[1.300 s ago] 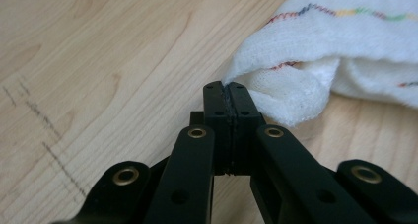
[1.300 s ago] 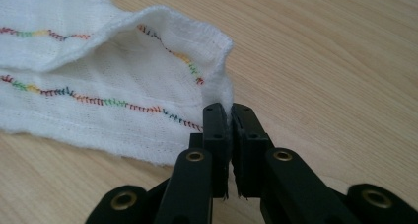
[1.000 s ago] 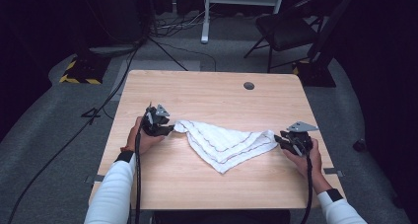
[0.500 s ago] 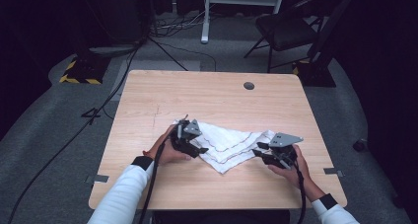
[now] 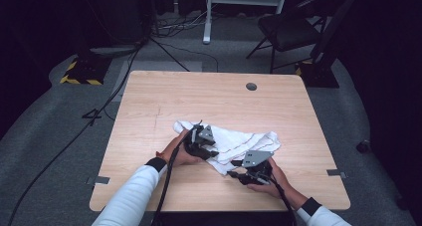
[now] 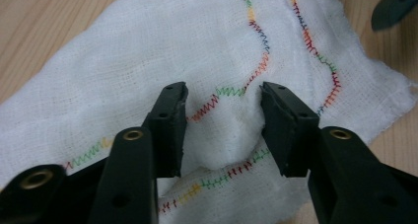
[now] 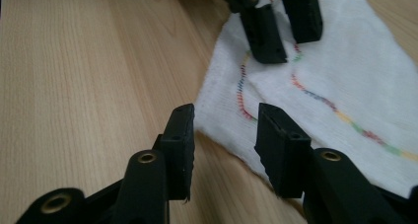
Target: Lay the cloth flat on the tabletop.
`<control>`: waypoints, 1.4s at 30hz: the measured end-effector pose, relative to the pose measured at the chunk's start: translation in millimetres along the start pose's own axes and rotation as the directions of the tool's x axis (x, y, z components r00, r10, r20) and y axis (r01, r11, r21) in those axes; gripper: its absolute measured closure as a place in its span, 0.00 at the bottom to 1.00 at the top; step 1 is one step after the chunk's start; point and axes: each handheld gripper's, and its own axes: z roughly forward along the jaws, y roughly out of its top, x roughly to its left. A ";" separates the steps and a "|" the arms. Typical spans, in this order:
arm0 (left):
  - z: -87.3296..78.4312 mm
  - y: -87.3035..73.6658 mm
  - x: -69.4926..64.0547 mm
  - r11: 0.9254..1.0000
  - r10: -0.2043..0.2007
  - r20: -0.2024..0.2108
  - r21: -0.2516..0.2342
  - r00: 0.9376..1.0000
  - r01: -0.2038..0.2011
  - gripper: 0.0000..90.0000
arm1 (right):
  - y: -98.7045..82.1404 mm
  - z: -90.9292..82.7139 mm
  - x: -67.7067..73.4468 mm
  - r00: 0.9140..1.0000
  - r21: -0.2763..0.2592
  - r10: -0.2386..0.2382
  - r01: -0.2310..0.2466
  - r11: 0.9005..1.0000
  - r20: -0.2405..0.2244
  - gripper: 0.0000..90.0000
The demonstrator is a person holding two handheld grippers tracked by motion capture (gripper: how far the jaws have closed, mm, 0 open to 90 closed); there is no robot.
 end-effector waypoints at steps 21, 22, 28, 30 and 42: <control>-31.1 3.1 32.7 0.988 -0.082 -0.104 -0.137 0.991 0.068 0.97 | 1.8 12.7 0.9 0.999 0.100 -0.042 0.044 0.994 -0.027 0.98; -34.4 1.8 35.1 0.986 -0.095 -0.121 -0.146 0.988 0.077 0.97 | 0.4 9.8 0.7 0.998 0.100 -0.045 0.048 0.994 -0.040 0.98; -50.7 -7.2 49.3 0.971 -0.162 -0.166 -0.201 0.973 0.128 0.98 | -6.6 -11.4 -2.7 0.998 0.088 -0.043 0.047 0.995 -0.052 0.98; -56.1 -10.3 54.7 0.966 -0.185 -0.178 -0.214 0.966 0.145 0.98 | -11.1 -18.2 -3.8 0.998 0.084 -0.037 0.041 0.996 -0.053 0.98; -73.7 -39.1 87.8 0.927 -0.332 -0.226 -0.256 0.916 0.273 0.98 | -44.4 -64.8 -21.5 1.000 0.075 0.014 -0.013 0.997 -0.014 0.98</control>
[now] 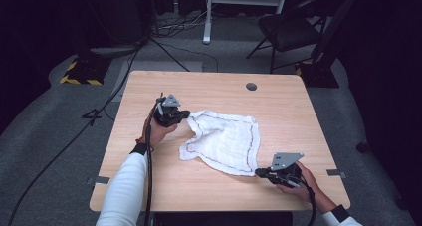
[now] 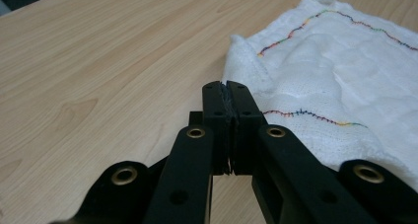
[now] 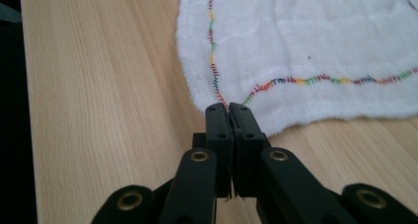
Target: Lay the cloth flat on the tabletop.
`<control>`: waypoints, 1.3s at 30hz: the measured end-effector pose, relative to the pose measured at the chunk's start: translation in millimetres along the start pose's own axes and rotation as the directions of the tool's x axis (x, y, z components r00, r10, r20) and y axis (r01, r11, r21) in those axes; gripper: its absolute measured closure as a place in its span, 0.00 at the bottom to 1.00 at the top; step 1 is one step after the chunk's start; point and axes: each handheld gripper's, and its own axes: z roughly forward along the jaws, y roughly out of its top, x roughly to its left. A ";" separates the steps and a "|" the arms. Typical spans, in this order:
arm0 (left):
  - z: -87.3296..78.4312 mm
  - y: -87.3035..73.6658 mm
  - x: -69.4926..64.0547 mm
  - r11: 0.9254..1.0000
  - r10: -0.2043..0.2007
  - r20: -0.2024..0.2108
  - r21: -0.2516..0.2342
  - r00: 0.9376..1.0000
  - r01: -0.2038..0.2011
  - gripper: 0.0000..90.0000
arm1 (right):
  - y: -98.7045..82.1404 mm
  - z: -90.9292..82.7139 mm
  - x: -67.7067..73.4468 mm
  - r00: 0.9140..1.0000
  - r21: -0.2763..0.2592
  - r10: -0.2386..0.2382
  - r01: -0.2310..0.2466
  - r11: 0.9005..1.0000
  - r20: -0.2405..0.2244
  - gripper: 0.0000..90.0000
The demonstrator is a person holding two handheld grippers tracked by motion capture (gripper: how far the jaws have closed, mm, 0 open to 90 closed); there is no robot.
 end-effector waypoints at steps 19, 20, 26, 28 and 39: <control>-10.6 -17.2 18.7 0.989 -0.125 -0.117 0.067 0.985 0.133 0.57 | -28.0 -27.5 -13.4 0.991 -0.020 0.078 -0.076 0.997 0.105 0.80; -12.8 -15.2 13.8 0.991 -0.107 -0.114 0.062 0.988 0.115 0.53 | -27.7 -27.9 -14.3 0.990 -0.026 0.084 -0.082 0.996 0.116 0.77; -15.4 -7.5 -35.7 0.996 0.021 -0.016 0.085 1.000 -0.020 0.36 | -21.6 -29.3 -23.7 0.977 -0.069 0.132 -0.123 0.990 0.165 0.68; -13.7 -8.4 -52.7 0.994 0.053 0.013 0.093 0.999 -0.054 0.34 | -18.4 -26.4 -28.0 0.971 -0.068 0.144 -0.133 0.989 0.192 0.66; 2.5 -32.8 -107.9 0.958 0.136 0.164 0.229 0.977 -0.172 0.37 | 19.3 19.1 -70.5 0.947 -0.058 0.184 -0.175 0.983 0.264 0.62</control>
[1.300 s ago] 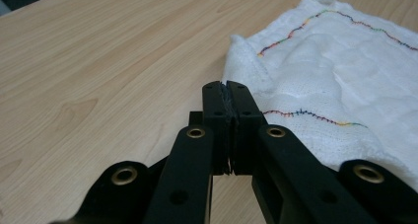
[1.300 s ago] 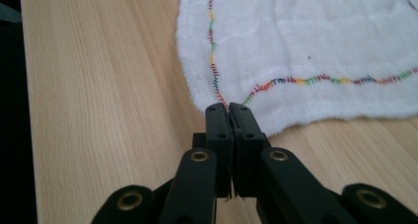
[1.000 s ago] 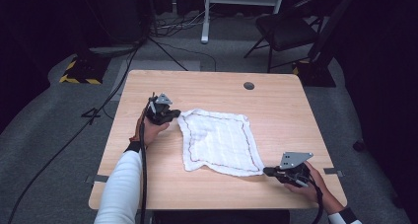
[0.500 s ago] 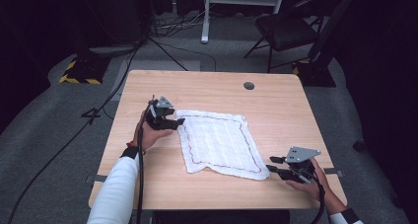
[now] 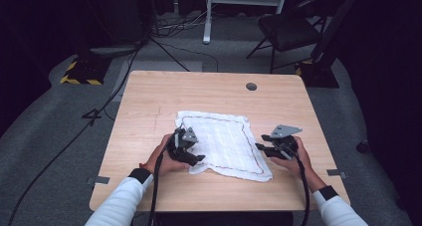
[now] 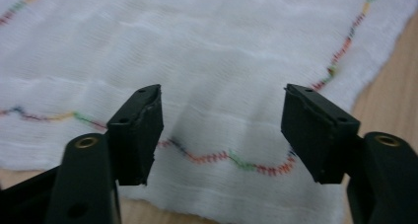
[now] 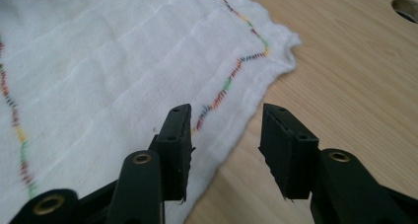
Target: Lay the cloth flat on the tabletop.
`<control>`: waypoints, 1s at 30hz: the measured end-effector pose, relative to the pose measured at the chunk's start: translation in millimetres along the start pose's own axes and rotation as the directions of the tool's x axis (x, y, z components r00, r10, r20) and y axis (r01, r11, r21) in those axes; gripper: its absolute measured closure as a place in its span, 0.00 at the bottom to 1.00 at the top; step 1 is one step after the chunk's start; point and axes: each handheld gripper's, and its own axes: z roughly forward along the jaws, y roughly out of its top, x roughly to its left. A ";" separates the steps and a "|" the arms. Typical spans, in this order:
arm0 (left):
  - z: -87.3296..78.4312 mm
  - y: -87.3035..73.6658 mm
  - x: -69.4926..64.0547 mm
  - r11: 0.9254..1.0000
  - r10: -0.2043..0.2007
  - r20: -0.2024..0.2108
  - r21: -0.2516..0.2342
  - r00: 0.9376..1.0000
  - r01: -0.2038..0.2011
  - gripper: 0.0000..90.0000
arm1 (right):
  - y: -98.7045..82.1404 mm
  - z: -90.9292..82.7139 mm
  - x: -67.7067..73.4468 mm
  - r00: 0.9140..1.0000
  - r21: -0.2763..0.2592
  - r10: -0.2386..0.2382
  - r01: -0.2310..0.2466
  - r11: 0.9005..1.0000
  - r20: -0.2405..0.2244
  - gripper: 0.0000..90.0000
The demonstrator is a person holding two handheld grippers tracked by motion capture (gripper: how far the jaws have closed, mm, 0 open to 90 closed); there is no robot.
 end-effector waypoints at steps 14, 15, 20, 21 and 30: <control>-8.4 -22.6 -13.9 0.999 0.023 0.011 0.024 1.000 -0.023 0.49 | 14.2 52.3 -8.1 1.000 0.078 0.014 -0.015 0.997 0.015 0.63; -9.9 -24.2 -15.7 0.999 0.026 0.008 0.027 1.000 -0.026 0.50 | 13.6 50.4 -10.5 0.999 0.094 0.010 -0.015 0.995 0.050 0.64; -14.2 -29.3 -18.4 0.999 0.035 0.015 0.031 0.999 -0.035 0.50 | 8.9 44.2 -17.3 0.995 0.116 0.040 -0.051 0.992 0.092 0.64; -15.4 -31.2 -18.5 0.999 0.034 0.020 0.026 0.999 -0.034 0.50 | 7.5 42.0 -19.5 0.993 0.126 0.047 -0.060 0.990 0.105 0.64; -19.5 -33.6 -28.6 1.000 0.018 0.052 0.002 0.998 -0.018 0.36 | 1.3 32.8 -23.8 0.989 0.126 0.072 -0.088 0.988 0.127 0.53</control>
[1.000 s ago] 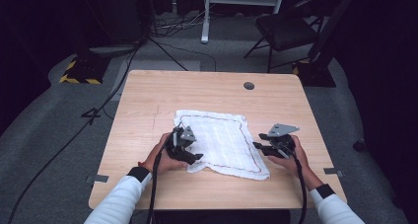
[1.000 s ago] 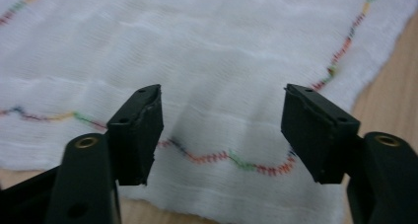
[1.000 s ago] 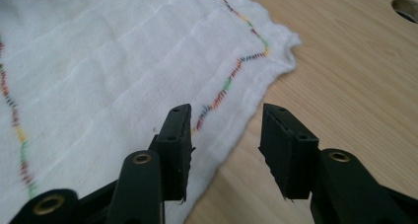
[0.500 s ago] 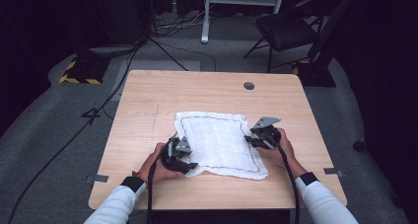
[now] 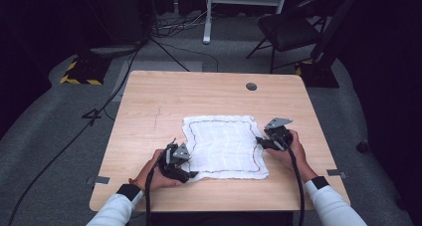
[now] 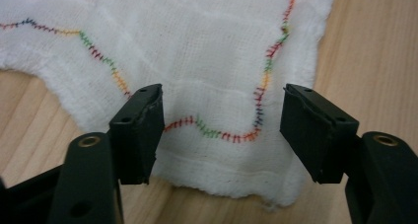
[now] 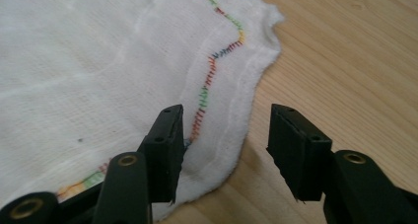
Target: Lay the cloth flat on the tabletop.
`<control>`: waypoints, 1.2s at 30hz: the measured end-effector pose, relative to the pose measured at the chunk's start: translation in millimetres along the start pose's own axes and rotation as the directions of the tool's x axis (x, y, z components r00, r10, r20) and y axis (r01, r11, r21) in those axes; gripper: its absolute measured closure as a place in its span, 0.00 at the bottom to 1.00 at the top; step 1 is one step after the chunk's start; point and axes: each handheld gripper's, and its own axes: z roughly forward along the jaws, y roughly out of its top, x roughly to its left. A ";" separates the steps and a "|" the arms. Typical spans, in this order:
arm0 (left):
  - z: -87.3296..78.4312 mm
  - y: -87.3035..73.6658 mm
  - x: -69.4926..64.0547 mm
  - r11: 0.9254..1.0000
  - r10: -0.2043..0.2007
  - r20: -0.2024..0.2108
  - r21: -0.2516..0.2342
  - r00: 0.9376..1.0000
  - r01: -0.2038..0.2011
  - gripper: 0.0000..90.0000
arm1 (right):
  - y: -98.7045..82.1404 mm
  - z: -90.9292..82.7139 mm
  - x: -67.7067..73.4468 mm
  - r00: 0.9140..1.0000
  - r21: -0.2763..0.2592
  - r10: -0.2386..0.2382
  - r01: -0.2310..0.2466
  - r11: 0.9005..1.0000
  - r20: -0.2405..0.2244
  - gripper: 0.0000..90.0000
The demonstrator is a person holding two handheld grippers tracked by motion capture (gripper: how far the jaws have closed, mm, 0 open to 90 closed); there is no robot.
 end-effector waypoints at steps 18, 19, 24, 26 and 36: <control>20.3 32.5 85.1 0.992 -0.118 -0.244 -0.062 0.963 0.105 0.32 | -34.6 -35.6 33.7 0.984 -0.014 -0.107 0.106 0.994 -0.144 0.42; 20.3 32.5 85.1 0.992 -0.118 -0.244 -0.062 0.963 0.105 0.31 | -34.6 -35.6 33.7 0.984 -0.014 -0.107 0.106 0.994 -0.144 0.42; 26.8 29.0 101.7 0.989 -0.147 -0.245 -0.055 0.958 0.138 0.28 | -44.7 -42.4 27.4 0.988 -0.006 -0.079 0.079 0.997 -0.133 0.42; 26.3 27.0 107.1 0.986 -0.162 -0.233 -0.064 0.959 0.152 0.27 | -50.1 -46.9 24.8 0.990 -0.001 -0.069 0.069 0.998 -0.122 0.42; 8.2 19.6 122.6 0.971 -0.226 -0.267 -0.137 0.937 0.195 0.27 | -52.0 -60.7 22.0 0.994 -0.041 -0.047 0.043 0.998 -0.103 0.44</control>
